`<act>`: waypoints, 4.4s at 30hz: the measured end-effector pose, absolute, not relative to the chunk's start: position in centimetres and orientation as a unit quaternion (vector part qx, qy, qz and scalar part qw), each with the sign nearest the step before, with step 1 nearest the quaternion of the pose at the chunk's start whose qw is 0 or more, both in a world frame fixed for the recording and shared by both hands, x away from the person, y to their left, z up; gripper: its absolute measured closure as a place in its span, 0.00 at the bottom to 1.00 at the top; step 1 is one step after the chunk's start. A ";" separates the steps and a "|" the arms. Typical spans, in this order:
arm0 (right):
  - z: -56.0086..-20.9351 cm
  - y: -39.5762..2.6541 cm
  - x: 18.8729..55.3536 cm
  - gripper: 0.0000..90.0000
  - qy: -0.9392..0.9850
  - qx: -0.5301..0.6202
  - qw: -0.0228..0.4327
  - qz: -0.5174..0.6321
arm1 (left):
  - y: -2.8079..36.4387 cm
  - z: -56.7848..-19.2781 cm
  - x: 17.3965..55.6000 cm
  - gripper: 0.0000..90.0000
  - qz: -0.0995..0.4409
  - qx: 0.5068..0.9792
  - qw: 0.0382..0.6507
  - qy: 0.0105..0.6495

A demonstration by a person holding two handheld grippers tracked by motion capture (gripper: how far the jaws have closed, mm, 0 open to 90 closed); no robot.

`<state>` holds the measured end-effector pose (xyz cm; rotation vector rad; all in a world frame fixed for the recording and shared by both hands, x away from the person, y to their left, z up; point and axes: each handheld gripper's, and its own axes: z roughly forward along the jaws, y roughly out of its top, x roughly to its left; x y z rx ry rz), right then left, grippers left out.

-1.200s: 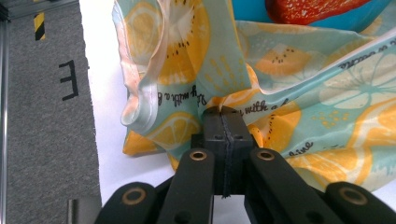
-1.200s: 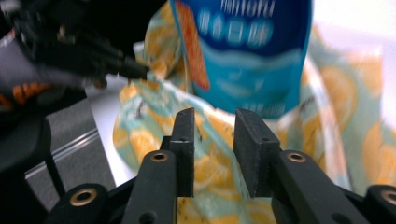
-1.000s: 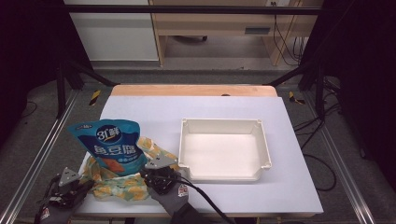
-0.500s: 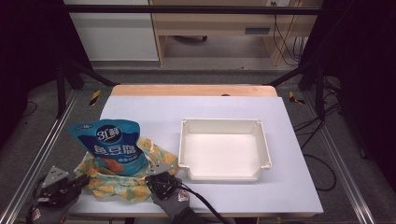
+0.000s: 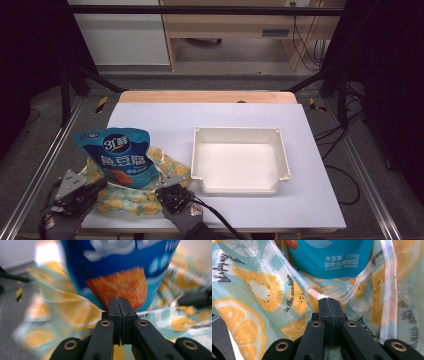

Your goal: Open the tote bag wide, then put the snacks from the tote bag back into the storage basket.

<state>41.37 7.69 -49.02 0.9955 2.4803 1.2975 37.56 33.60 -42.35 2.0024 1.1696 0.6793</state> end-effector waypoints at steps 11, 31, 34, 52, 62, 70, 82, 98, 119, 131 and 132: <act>-49.0 7.7 41.5 1.00 0.830 0.341 0.088 0.433 | 35.7 -46.3 38.6 1.00 0.228 0.792 0.269 0.499; -49.0 6.2 41.9 1.00 0.812 0.384 0.126 0.421 | 36.9 -47.0 38.7 1.00 0.241 0.778 0.280 0.507; -48.8 6.1 41.7 0.97 0.806 0.379 0.120 0.439 | 37.0 -46.5 38.3 0.99 0.245 0.770 0.302 0.505; -45.1 5.3 41.1 0.75 0.772 0.330 0.123 0.529 | 36.1 -41.9 35.9 0.79 0.296 0.720 0.409 0.475; -42.4 4.3 41.1 0.63 0.762 0.313 0.135 0.551 | 36.3 -40.1 35.6 0.61 0.300 0.703 0.435 0.476; -40.0 3.1 41.4 0.55 0.752 0.305 0.158 0.562 | 36.7 -38.3 35.8 0.50 0.314 0.691 0.446 0.475; -37.7 2.2 42.0 0.52 0.744 0.299 0.179 0.571 | 36.8 -35.3 36.2 0.40 0.340 0.678 0.459 0.463; -35.1 1.9 42.8 0.53 0.732 0.289 0.189 0.588 | 36.8 -33.8 37.2 0.32 0.352 0.658 0.477 0.465; -32.8 4.6 44.6 0.52 0.730 0.277 0.185 0.597 | 36.8 -31.8 39.8 0.39 0.328 0.652 0.510 0.455; -32.9 5.9 45.5 0.66 0.739 0.271 0.182 0.590 | 36.6 -32.4 40.5 0.62 0.314 0.652 0.525 0.449; -32.9 6.0 45.6 0.67 0.739 0.272 0.182 0.589 | 36.6 -32.4 40.5 0.63 0.315 0.652 0.525 0.447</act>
